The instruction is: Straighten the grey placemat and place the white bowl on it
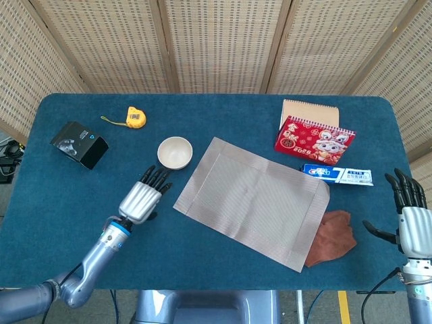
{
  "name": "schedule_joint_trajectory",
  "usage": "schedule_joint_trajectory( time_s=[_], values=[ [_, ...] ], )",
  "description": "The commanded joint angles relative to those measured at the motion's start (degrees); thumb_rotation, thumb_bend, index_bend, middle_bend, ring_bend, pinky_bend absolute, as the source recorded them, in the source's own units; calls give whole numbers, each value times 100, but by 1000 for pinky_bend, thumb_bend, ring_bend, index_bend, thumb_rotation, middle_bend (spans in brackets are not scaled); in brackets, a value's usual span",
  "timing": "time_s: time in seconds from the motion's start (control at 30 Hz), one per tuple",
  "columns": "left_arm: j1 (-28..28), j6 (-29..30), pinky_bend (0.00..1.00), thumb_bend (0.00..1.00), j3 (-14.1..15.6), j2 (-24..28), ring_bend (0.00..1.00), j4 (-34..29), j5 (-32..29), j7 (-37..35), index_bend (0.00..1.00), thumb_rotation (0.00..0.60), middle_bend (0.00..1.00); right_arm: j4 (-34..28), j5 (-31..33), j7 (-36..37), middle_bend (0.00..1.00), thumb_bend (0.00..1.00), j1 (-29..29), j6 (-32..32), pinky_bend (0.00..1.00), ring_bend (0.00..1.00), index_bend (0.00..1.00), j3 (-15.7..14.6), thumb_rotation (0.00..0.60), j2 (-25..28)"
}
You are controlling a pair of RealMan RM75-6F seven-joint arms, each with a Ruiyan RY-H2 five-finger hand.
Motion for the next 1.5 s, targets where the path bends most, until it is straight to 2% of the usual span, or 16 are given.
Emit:
schedule_joint_trajectory(
  time_s=[0.03, 0.37, 0.67, 0.73, 0.87, 0.97, 1.13, 1.4, 1.5],
  values=[
    [-270, -110, 0, 111, -22, -468, 0, 478, -144, 291, 225, 600, 0, 17, 11, 37, 0, 106, 2, -20, 0, 0, 107, 16, 600, 9],
    [-671, -264, 0, 112, -85, -1264, 0, 1269, -473, 553, 223, 600, 0, 41, 80, 174, 0, 106, -11, -44, 0, 0, 107, 90, 600, 41],
    [-826, -292, 0, 117, 22, -1465, 0, 1528, -616, 715, 223, 600, 0, 6, 128, 411, 0, 99, -32, -48, 0, 0, 107, 170, 600, 108],
    [-847, -248, 0, 163, 33, -1554, 0, 1620, -625, 708, 233, 600, 0, 3, 115, 443, 0, 94, -28, -55, 0, 0, 108, 173, 600, 111],
    [-884, -75, 0, 387, 83, -1729, 0, 1833, -511, 701, 262, 600, 0, 15, 82, 475, 0, 94, -25, -55, 0, 0, 108, 169, 600, 96],
    [-903, 48, 0, 466, 110, -1868, 0, 2011, -432, 651, 280, 600, 0, 13, 75, 465, 0, 94, -21, -70, 0, 0, 108, 162, 600, 85],
    [-900, 170, 0, 474, 115, -2039, 0, 2227, -416, 501, 345, 600, 0, -6, 73, 499, 0, 97, -24, -78, 0, 0, 108, 170, 600, 95],
    [-802, 390, 0, 473, 248, -2086, 0, 2333, -299, 259, 603, 600, 0, -58, 28, 528, 0, 98, -45, -69, 0, 0, 108, 152, 600, 117],
    [-747, 504, 0, 473, 287, -2044, 0, 2294, -243, 180, 637, 600, 0, -71, 27, 525, 0, 98, -46, -79, 0, 0, 108, 149, 600, 119]
  ],
)
